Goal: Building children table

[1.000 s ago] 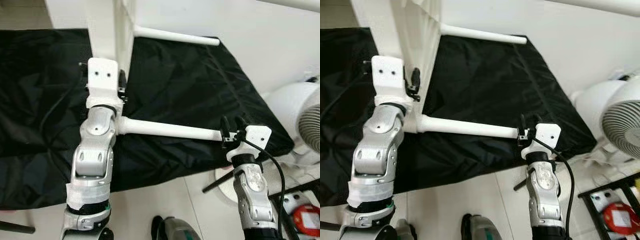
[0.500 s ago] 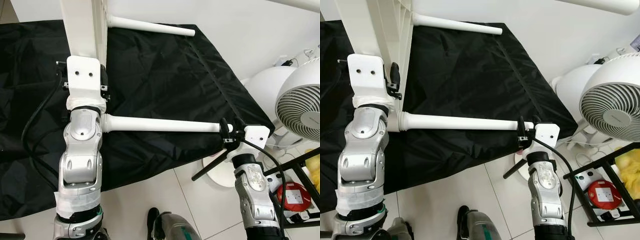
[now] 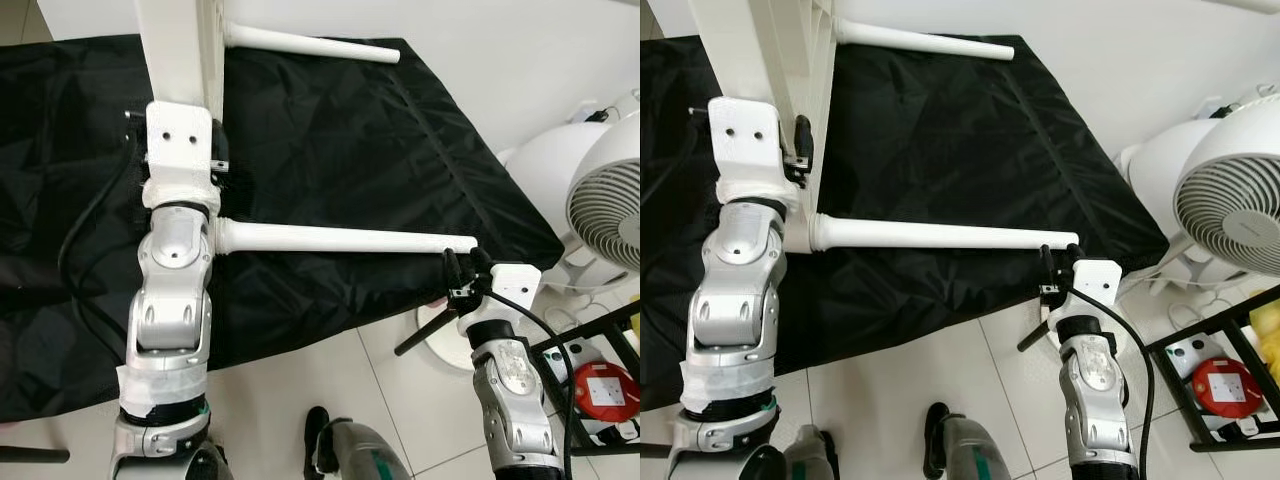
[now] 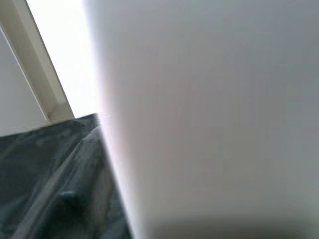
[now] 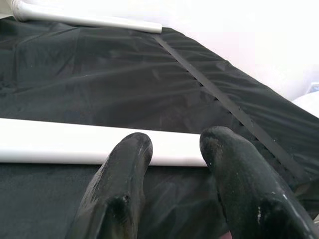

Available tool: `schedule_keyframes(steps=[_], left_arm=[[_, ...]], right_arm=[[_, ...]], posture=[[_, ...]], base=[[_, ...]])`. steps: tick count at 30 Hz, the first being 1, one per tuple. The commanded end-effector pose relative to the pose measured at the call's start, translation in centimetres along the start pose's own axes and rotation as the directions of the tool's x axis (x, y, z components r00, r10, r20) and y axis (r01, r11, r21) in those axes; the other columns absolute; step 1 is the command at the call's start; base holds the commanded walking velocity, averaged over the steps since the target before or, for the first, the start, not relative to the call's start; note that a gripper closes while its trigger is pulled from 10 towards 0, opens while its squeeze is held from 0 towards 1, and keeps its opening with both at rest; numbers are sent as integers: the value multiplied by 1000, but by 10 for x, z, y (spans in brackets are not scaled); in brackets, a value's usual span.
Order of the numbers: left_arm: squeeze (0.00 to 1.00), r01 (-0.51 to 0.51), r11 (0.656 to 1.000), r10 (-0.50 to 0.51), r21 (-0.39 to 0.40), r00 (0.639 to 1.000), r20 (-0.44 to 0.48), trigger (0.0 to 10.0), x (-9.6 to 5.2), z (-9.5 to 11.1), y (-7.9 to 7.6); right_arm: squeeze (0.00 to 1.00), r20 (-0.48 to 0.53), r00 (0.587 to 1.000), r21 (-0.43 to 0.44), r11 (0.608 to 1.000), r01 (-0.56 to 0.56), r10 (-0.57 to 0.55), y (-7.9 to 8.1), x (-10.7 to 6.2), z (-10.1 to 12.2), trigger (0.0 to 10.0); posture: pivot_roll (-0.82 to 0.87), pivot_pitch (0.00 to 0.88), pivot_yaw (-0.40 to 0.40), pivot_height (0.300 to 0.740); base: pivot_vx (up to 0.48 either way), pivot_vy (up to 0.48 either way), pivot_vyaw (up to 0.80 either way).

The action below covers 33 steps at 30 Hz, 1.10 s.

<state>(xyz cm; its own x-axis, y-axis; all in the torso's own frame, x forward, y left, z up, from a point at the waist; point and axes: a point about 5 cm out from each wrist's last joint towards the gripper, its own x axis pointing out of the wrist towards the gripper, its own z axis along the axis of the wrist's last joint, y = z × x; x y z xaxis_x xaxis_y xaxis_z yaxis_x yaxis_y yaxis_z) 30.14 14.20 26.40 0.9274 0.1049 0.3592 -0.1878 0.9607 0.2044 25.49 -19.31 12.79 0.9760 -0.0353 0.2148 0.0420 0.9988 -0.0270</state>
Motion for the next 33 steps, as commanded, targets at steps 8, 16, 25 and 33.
schedule_keyframes(steps=[8, 16, 25, 33], left_arm=[[0, -66, 998, 66, 24, 998, 15, 10000, 1, 0, -2], [0, 19, 999, -19, 36, 1000, 2, 10000, -7, -8, -12], [1000, 259, 963, -260, -73, 966, -2, 10000, -19, -15, -30], [0, 241, 966, -246, -96, 968, -40, 10000, -20, -22, -24]], right_arm=[[0, -14, 999, -1, 1000, 31, -31, -6, -5, -2, 10000], [0, -15, 999, 0, 1000, 31, -31, -6, -5, -3, 10000], [0, -21, 1000, 1, 1000, 18, -18, -4, -3, -5, 10000], [0, -21, 1000, 2, 1000, 15, -15, -4, -2, -6, 10000]], posture=[[14, 156, -75, 740], [23, 151, -74, 740], [39, 147, -82, 740], [47, 141, -82, 740]], base=[[0, 0, 0], [0, 0, 0], [0, 0, 0], [0, 0, 0]])
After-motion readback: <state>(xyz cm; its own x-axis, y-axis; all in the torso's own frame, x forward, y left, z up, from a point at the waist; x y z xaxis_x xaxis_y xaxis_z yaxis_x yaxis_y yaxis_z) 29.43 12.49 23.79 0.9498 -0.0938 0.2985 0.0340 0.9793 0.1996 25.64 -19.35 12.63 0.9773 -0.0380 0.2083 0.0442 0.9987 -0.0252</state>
